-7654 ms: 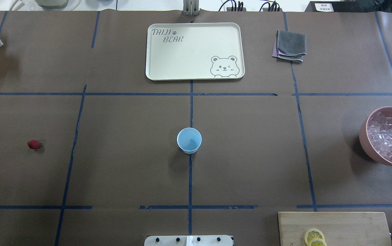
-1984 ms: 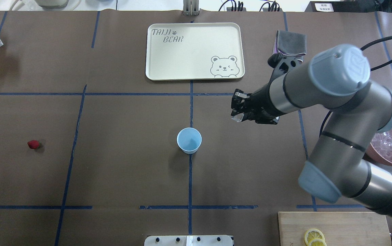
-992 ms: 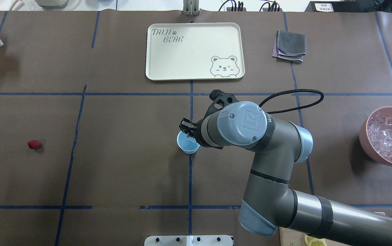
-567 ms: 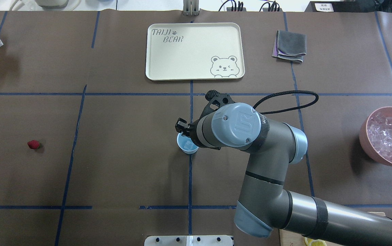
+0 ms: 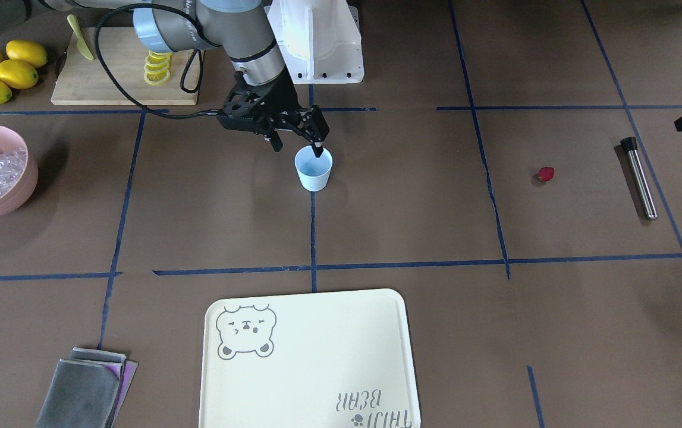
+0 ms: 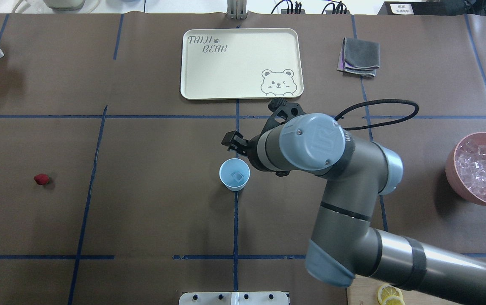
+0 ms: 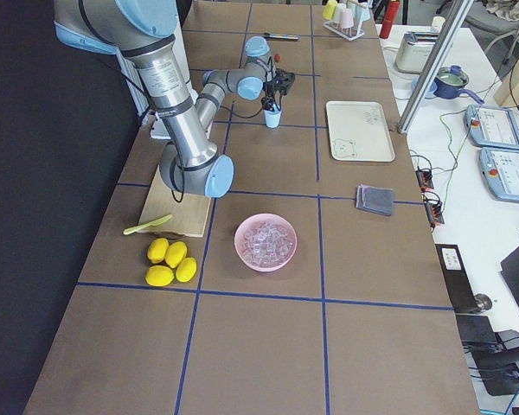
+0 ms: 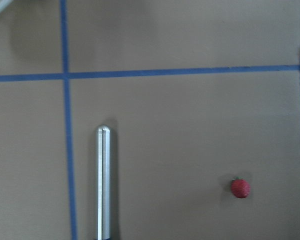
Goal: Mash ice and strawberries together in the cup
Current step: 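Move the empty right gripper back over the pink bowl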
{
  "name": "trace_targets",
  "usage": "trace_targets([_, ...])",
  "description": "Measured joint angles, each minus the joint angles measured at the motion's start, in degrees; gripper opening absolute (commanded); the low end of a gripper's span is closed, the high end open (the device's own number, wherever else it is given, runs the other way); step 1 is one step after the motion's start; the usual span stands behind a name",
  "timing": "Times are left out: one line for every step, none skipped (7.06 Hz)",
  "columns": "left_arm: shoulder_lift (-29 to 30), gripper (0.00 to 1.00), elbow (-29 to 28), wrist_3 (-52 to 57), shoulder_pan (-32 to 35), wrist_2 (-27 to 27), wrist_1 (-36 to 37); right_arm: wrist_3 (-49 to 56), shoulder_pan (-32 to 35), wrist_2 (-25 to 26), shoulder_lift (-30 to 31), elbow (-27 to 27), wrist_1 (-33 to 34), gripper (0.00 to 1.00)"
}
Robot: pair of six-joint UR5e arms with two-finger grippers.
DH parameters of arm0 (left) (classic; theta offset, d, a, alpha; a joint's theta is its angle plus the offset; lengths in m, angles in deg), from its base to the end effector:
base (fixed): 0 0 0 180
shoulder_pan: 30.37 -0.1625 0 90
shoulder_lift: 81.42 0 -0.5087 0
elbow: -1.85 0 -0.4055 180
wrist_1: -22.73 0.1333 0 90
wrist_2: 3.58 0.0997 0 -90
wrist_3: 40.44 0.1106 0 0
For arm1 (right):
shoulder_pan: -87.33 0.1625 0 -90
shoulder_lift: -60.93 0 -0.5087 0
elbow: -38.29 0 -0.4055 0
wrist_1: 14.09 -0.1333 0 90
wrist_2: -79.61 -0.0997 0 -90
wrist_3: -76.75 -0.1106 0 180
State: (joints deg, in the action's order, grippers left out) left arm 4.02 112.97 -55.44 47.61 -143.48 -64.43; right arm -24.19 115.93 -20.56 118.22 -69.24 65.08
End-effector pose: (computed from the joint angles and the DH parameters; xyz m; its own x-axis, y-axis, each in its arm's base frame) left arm 0.0486 -0.4620 0.5996 0.6244 0.0550 -0.7792 -0.0421 0.9984 0.0368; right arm -0.5406 -0.4243 0.2442 0.3533 0.4054 0.8431 -0.4100 0.8772 -0.2500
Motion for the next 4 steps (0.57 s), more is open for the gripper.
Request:
trace_targets([-0.23,1.00,1.73,-6.19,-3.53,1.72,-2.72,2.59,5.72,-7.04,4.31,-4.04,1.20,0.99])
trace_targets([-0.39,1.00,2.66,-9.79,-5.98,2.65,-4.38,7.60,12.03,-14.46,10.19,-7.78,1.66,0.99])
trace_targets([-0.45,1.00,3.13,-11.32,-7.33,3.13,-5.05,15.23,17.20,-19.30,16.94,-10.55,1.62,0.99])
trace_targets([-0.53,1.00,3.44,-11.89,-7.86,3.32,-5.25,24.62,21.27,-21.63,23.78,-12.09,1.41,0.99])
